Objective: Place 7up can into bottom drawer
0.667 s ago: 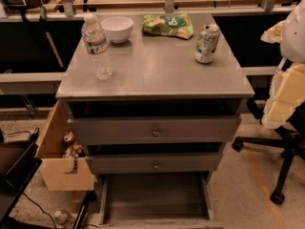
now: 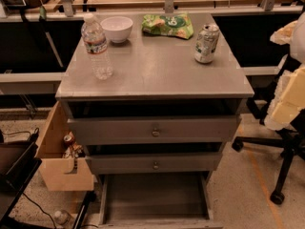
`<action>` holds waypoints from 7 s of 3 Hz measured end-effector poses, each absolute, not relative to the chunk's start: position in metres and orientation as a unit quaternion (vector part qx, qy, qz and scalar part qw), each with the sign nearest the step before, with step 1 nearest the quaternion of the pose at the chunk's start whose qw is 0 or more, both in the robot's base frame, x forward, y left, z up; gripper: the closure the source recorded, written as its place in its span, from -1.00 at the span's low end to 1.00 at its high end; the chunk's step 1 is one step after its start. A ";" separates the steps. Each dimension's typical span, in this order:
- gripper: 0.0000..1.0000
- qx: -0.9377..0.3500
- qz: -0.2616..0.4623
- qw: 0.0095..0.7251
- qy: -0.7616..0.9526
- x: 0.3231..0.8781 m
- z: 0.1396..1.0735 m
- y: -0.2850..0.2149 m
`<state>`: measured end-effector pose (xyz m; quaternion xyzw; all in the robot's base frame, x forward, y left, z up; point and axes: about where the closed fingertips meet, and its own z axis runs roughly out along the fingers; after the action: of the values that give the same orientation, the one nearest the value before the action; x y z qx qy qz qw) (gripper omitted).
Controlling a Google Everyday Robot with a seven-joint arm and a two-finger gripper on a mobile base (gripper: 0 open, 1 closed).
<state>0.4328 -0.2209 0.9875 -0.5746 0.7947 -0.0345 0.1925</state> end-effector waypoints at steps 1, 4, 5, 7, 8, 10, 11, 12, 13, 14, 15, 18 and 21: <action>-1.00 -0.505 0.001 0.256 0.824 0.446 0.986 -0.246; -1.00 -0.353 0.106 0.566 0.737 0.611 1.034 -0.294; -1.00 -0.353 0.106 0.566 0.738 0.610 1.034 -0.294; -1.00 -0.311 0.198 0.599 0.711 0.665 0.994 -0.248; -1.00 -0.299 0.228 0.613 0.695 0.700 0.970 -0.225; -1.00 -0.306 0.222 0.623 0.685 0.737 0.949 -0.203; -1.00 -0.296 0.230 0.633 0.677 0.752 0.943 -0.196; -1.00 -0.282 0.244 0.641 0.671 0.764 0.937 -0.187; -0.68 -0.273 0.250 0.646 0.668 0.771 0.931 -0.179; -0.20 -0.274 0.252 0.646 0.667 0.772 0.931 -0.175; 0.27 -0.275 0.254 0.645 0.666 0.772 0.931 -0.172; 1.00 -0.278 0.258 0.645 0.664 0.774 0.934 -0.166; 1.00 -0.316 0.258 0.686 0.603 0.708 1.018 -0.165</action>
Offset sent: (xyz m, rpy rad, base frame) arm 0.1484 -0.0964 0.0439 0.7128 -0.4464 -0.2898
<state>0.7084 -0.1646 1.0183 -0.3158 0.6029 0.2576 0.6859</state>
